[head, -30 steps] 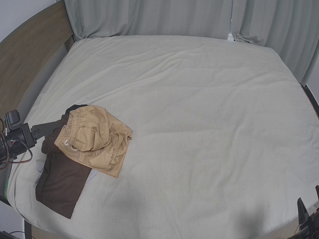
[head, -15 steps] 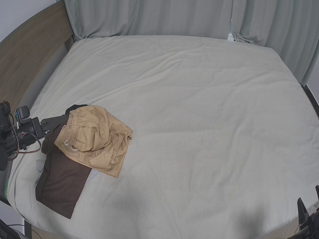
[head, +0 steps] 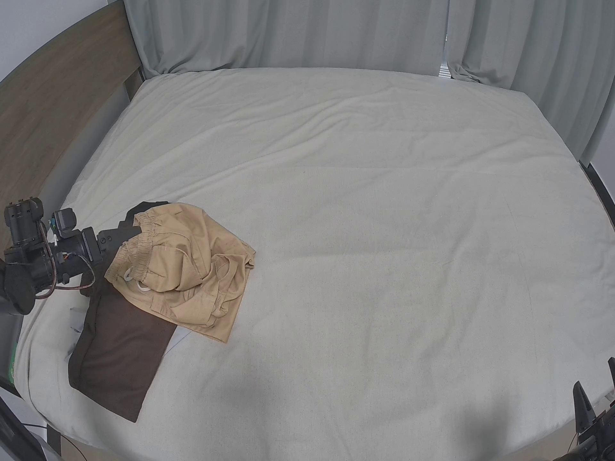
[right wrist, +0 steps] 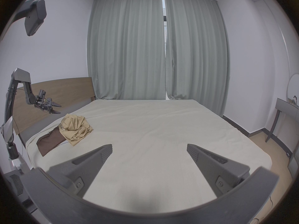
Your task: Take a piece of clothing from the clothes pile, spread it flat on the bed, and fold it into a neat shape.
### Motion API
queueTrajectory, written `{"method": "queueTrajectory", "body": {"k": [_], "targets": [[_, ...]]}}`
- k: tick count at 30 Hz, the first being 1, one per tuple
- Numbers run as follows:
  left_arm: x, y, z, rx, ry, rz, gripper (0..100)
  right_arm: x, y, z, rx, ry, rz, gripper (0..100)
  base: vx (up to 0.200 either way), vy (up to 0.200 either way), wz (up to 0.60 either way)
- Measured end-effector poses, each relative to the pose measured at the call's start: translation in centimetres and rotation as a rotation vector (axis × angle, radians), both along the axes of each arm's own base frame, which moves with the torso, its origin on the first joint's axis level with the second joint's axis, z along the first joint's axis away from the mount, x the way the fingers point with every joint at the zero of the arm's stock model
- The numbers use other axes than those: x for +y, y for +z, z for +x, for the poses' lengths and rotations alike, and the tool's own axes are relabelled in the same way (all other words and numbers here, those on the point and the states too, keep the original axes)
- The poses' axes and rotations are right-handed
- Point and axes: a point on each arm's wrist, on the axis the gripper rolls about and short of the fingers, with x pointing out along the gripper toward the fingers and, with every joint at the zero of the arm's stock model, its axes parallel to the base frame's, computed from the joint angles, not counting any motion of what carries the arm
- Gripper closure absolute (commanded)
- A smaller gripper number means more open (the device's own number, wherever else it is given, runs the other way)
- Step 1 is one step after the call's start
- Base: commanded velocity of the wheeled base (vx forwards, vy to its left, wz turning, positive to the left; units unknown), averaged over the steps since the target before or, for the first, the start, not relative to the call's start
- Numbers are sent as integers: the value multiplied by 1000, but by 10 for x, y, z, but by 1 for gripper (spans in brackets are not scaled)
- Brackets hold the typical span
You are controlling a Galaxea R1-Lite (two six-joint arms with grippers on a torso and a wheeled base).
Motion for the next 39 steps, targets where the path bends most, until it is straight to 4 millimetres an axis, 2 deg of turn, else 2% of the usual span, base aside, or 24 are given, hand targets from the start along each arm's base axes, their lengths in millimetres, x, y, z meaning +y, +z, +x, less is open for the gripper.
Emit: {"method": "queueTrajectory", "body": {"k": [7, 21, 31, 39], "targets": [[1, -5, 14, 4, -7, 0, 0, 0, 0, 0, 0, 1, 0, 0, 0, 0, 0], [6, -30, 37, -18, -20, 47, 0, 0, 0, 0, 0, 0, 0, 0, 0, 0, 0], [-4, -33, 52, -18, -58, 41, 0, 0, 0, 0, 0, 0, 0, 0, 0, 0, 0], [-16, -36, 55, -15, -93, 39, 0, 0, 0, 0, 0, 0, 0, 0, 0, 0, 0]]}}
